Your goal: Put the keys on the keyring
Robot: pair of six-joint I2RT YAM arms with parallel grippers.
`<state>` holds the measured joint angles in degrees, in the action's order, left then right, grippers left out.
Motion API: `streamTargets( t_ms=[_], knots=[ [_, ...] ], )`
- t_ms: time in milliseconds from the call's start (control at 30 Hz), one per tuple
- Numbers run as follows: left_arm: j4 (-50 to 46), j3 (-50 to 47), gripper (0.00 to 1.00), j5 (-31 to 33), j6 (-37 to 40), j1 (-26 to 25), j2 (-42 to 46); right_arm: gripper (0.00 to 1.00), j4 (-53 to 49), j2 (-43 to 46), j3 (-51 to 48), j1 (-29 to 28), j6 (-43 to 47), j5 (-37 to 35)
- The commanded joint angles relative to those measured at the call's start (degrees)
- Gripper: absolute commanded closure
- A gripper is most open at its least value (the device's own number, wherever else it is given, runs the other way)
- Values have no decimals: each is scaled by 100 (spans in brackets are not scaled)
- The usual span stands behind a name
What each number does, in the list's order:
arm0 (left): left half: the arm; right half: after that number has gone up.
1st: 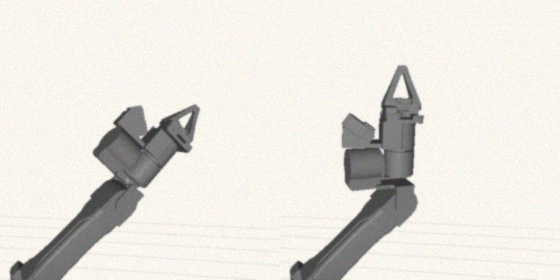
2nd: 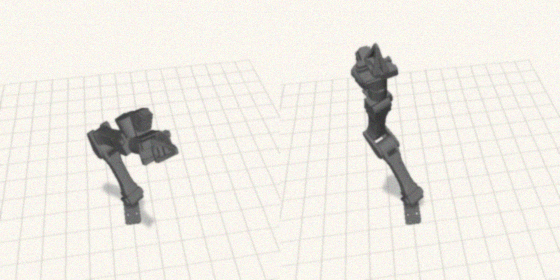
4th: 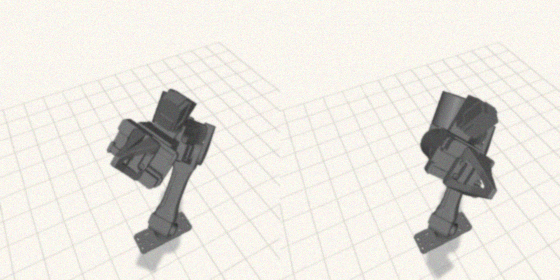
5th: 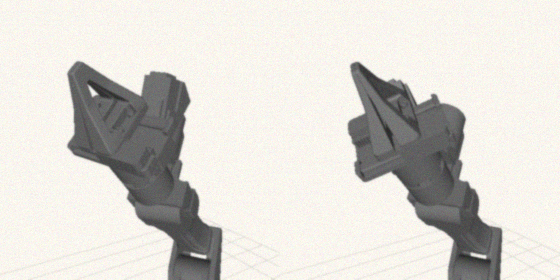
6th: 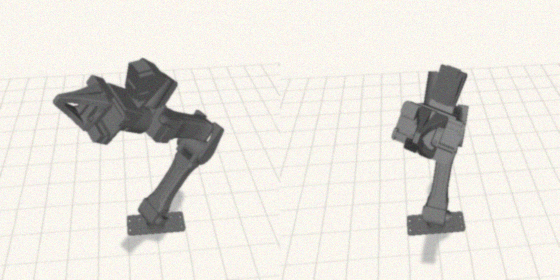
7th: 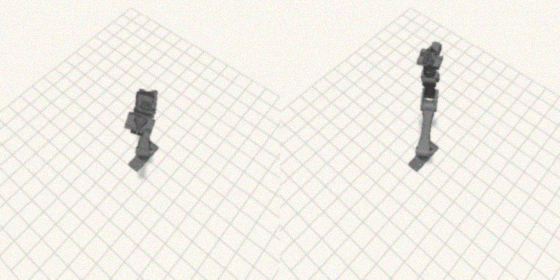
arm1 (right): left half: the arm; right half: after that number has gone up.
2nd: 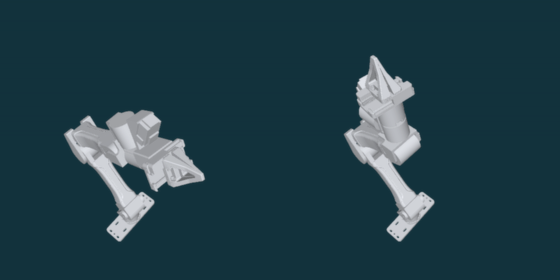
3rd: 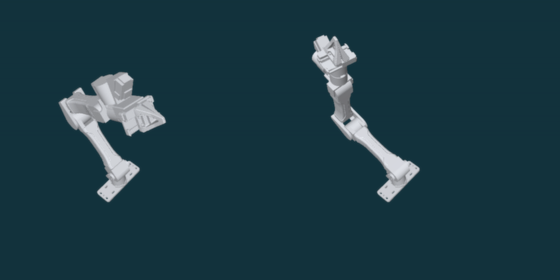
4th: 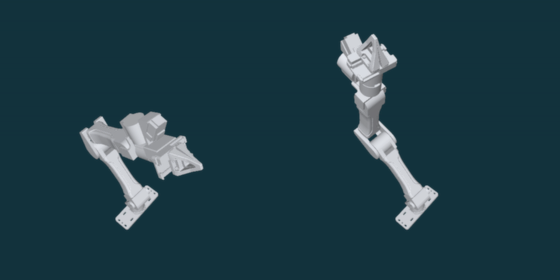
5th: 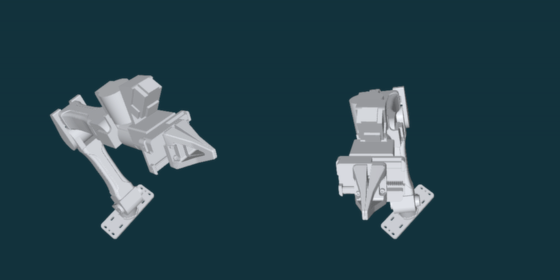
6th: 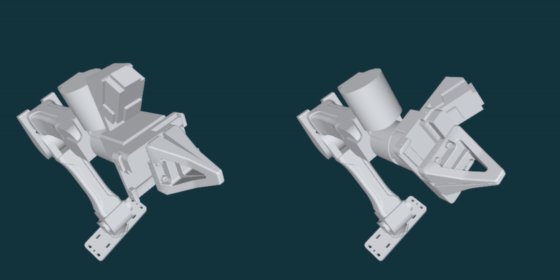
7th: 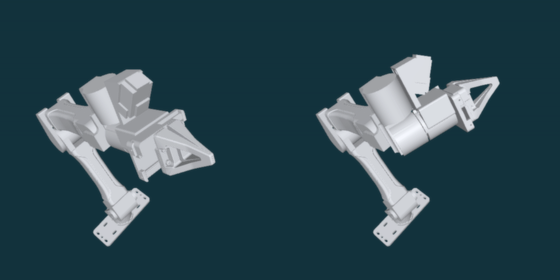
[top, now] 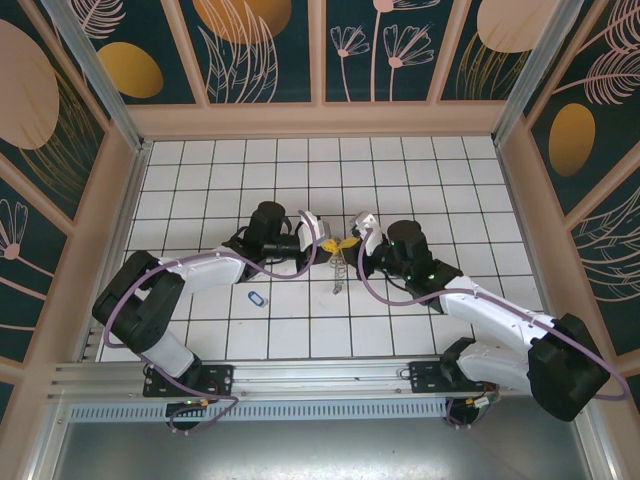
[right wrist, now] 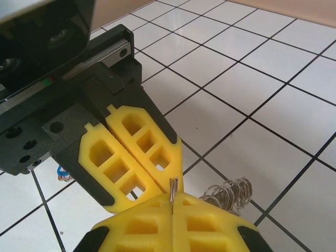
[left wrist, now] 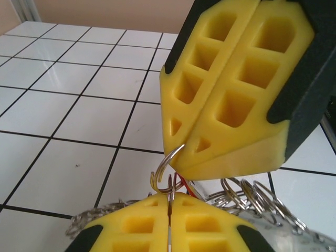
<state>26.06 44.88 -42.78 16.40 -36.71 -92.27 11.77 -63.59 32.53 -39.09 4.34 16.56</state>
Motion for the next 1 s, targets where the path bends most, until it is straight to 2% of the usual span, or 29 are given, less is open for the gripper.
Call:
streamTargets(
  t_ms=[0,33,67,233,667,800,967],
  knots=[
    [-228,128,94,87,190,2,-54,100,215,143,171,-46,56,-28],
    [-233,126,99,84,212,4,-47,100,212,155,146,-46,58,-68],
    [-219,126,100,77,229,2,-50,100,199,172,132,-46,40,-99],
    [-114,95,100,90,235,2,-57,100,-94,171,86,23,-140,-534],
    [466,-33,100,93,-17,4,-48,100,-399,-20,-24,227,-582,-628],
    [960,-208,100,151,-253,-2,-28,100,-524,-149,29,294,-736,-548],
    [2264,-638,100,307,-926,2,-91,100,-423,-239,42,332,-829,-209]
  ],
)
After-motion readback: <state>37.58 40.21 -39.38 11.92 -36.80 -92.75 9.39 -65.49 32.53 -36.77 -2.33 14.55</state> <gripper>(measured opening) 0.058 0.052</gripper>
